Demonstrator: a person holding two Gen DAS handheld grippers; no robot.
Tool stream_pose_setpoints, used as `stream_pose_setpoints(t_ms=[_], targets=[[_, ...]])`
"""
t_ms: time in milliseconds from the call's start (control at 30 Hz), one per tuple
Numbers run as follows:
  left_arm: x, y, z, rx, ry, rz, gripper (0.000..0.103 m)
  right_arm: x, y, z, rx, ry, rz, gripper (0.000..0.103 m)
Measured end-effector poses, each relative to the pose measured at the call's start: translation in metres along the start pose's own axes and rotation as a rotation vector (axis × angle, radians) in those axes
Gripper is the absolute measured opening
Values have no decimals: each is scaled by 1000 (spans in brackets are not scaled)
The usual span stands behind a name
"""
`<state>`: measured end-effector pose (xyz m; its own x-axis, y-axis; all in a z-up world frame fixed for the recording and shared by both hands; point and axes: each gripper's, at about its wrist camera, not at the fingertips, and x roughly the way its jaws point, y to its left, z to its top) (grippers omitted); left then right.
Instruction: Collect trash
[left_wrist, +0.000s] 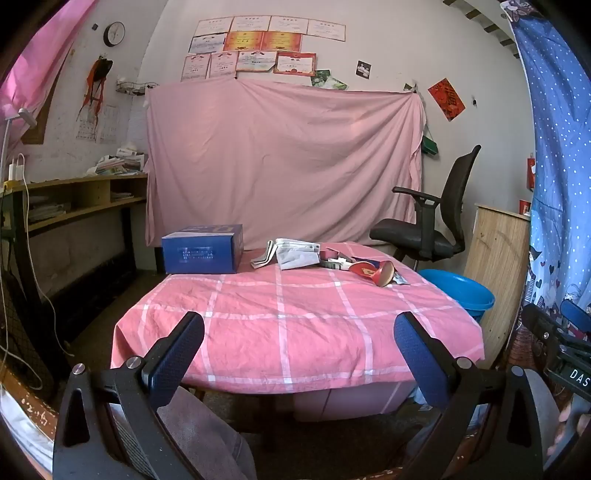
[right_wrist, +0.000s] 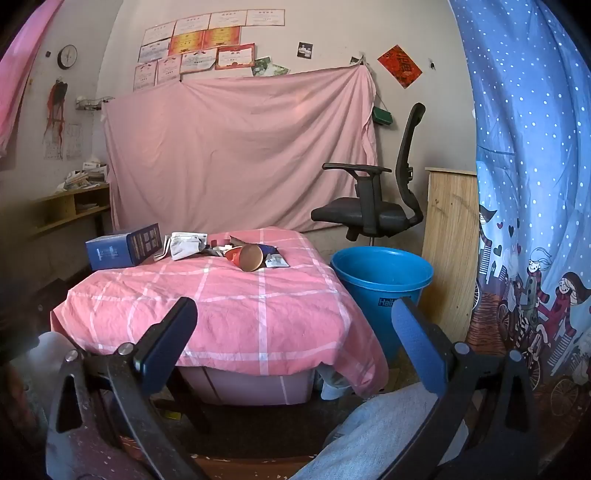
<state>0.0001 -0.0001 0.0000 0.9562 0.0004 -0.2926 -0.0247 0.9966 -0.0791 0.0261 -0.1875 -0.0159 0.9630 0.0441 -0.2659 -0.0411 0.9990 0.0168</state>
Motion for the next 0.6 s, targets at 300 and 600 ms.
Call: stream_pose_setpoints(t_ms=[300, 600], targets=[[0, 0, 0, -1, -3, 2, 101, 0, 0, 0, -1, 2, 0, 103], [0, 0, 0, 1, -5, 1, 101, 0, 1, -1, -2, 3, -1, 103]])
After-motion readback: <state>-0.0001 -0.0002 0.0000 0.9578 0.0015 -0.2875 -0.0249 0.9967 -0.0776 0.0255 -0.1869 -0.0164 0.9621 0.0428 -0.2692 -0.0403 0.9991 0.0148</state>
